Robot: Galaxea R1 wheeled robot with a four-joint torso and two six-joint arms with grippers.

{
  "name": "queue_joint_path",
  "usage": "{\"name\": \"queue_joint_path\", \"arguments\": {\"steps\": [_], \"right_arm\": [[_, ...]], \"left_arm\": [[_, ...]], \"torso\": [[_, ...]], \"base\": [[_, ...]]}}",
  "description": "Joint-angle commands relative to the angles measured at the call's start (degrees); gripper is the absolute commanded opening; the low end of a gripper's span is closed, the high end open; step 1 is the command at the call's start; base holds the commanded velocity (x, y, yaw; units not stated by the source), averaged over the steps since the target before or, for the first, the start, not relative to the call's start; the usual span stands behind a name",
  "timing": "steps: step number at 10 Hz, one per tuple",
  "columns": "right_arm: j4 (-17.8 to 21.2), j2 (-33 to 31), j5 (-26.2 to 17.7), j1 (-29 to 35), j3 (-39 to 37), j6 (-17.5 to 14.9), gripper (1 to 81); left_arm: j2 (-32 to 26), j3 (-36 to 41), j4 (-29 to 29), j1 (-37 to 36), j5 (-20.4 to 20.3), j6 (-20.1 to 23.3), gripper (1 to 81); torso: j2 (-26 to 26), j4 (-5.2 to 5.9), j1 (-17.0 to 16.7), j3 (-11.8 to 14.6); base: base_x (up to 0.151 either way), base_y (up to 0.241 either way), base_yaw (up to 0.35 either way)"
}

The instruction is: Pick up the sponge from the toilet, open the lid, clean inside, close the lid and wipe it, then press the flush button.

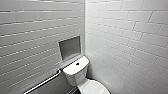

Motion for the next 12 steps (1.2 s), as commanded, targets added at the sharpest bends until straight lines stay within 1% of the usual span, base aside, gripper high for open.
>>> {"name": "queue_joint_path", "arguments": {"steps": [1, 7, 12], "right_arm": [[-0.83, -1.04, -3.61, 1.19, 0.87, -0.27, 1.0], [-0.22, -0.96, -3.61, 1.01, -0.09, -0.18, 1.0], [-0.83, -0.87, -3.61, 0.75, -0.09, -0.27, 1.0]], "left_arm": [[-0.72, 0.74, -0.42, -1.82, 3.85, 0.24, 81.1], [-0.45, 0.83, -0.42, -1.90, 3.85, 0.24, 81.1], [-0.37, 0.83, -0.42, -1.81, 3.85, 0.24, 81.1]], "torso": [[0.00, 0.00, 0.00, 0.00], [0.00, 0.00, 0.00, 0.00], [0.00, 0.00, -0.02, 0.00]], "base": [[0.091, 0.000, 0.000], [0.091, 0.000, 0.000], [0.091, 0.000, 0.000]]}}
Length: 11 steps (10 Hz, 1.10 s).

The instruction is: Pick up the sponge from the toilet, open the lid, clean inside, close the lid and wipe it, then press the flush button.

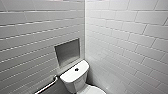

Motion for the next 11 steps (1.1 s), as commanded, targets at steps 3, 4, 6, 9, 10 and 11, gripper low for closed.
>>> {"name": "queue_joint_path", "arguments": {"steps": [3, 4, 6, 9, 10, 11], "right_arm": [[-0.83, -0.93, -3.61, 0.96, 0.71, -0.25, 1.0], [-0.83, -1.10, -3.60, 0.87, 0.71, -0.33, 1.0], [-0.48, -3.02, -3.43, 0.35, 1.06, -0.24, 1.0], [-0.39, -10.85, 0.96, -0.89, 8.07, 0.11, 1.0], [-0.31, -13.84, 1.49, -0.80, 11.68, 0.11, 1.0], [-0.31, -15.69, 1.58, -0.80, 13.80, 0.20, 1.0]], "left_arm": [[-0.63, 0.79, -0.44, -1.81, 3.82, 0.24, 81.1], [-0.63, 0.79, -0.44, -1.90, 3.82, 0.24, 81.1], [-0.88, 0.79, -0.53, -1.90, 4.00, 0.24, 81.1], [-4.47, 5.25, -0.62, -2.60, 4.00, -0.11, 81.1], [-7.73, 9.91, -0.70, -3.13, 3.91, -0.20, 81.1], [-11.15, 13.96, -2.10, -3.74, 3.82, -0.29, 81.1]], "torso": [[0.02, 0.00, 0.04, 0.00], [0.02, 0.00, 0.02, 0.00], [0.06, 0.00, 0.06, 0.00], [0.06, 0.00, 0.02, 0.00], [0.06, 0.00, 0.02, 0.00], [0.06, 0.00, 0.02, 0.00]], "base": [[0.053, 0.000, 0.000], [0.000, 0.000, 0.000], [0.000, 0.000, 0.000], [0.000, 0.000, 0.000], [0.000, 0.000, 0.000], [0.000, 0.000, 0.000]]}}
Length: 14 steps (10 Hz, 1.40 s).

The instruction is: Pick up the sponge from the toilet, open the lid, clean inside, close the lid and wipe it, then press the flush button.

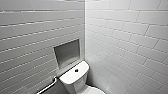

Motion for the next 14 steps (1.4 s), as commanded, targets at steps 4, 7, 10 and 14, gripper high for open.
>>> {"name": "queue_joint_path", "arguments": {"steps": [4, 7, 10, 14], "right_arm": [[-0.26, -8.06, -0.76, 0.11, 9.10, 0.35, 1.0], [-0.26, -7.80, -0.76, 0.29, 9.90, 0.35, 1.0], [-0.35, -7.27, -0.76, 0.38, 9.64, 0.35, 1.0], [-0.43, -6.83, -0.76, 0.55, 9.81, 0.35, 1.0]], "left_arm": [[-15.97, 19.29, -3.92, -8.68, 4.28, -0.33, 81.1], [-23.55, 29.87, -6.21, -17.91, 5.95, -0.69, 81.1], [-29.51, 37.33, -11.39, -28.54, 11.48, -0.69, 81.1], [-31.37, 43.05, -17.10, -41.55, 18.24, -0.69, 81.1]], "torso": [[0.00, 0.00, 0.00, 0.00], [-0.02, 0.00, -0.02, -4.48], [0.00, 0.00, -0.02, -8.84], [0.09, 0.00, 0.07, -9.72]], "base": [[0.000, 0.000, 0.000], [0.000, 0.000, 0.000], [0.000, 0.000, 0.000], [0.000, 0.000, 0.000]]}}
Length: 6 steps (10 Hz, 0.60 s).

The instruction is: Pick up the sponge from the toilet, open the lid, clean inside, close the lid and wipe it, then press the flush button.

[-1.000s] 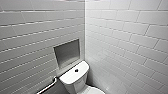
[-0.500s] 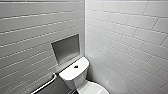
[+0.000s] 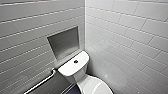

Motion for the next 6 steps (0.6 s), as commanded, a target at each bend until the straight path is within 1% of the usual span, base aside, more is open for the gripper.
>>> {"name": "queue_joint_path", "arguments": {"steps": [1, 2, 3, 5, 6], "right_arm": [[-0.54, -1.53, -4.16, -0.14, 0.84, 0.09, 1.0], [-0.54, -1.35, -4.15, -0.14, 0.76, 0.09, 1.0], [-0.54, -1.27, -4.15, -0.05, 0.93, 0.09, 1.0], [-0.46, -1.00, -4.15, 0.03, 0.93, 0.09, 1.0], [-0.37, -0.65, -4.15, -0.05, 0.67, 0.09, 1.0]], "left_arm": [[-3.44, 5.19, -6.92, -12.61, 10.54, -0.19, 81.1], [-3.26, 5.19, -7.98, -15.68, 12.65, -0.19, 81.1], [-3.17, 5.19, -9.04, -18.33, 13.45, -0.28, 81.1], [-2.56, 5.19, -11.24, -23.77, 13.72, -0.36, 81.1], [-2.03, 5.19, -12.45, -26.31, 15.19, -0.36, 81.1]], "torso": [[0.00, 0.00, 0.00, 0.00], [0.02, 0.00, 0.02, 0.06], [0.02, 0.00, 0.02, 0.04], [0.04, 0.00, 0.05, 0.02], [0.06, 0.00, 0.06, 0.02]], "base": [[0.000, 0.000, 0.000], [0.000, 0.000, 0.000], [0.000, 0.000, 0.000], [0.000, 0.000, 0.000], [0.000, 0.000, 0.000]]}}
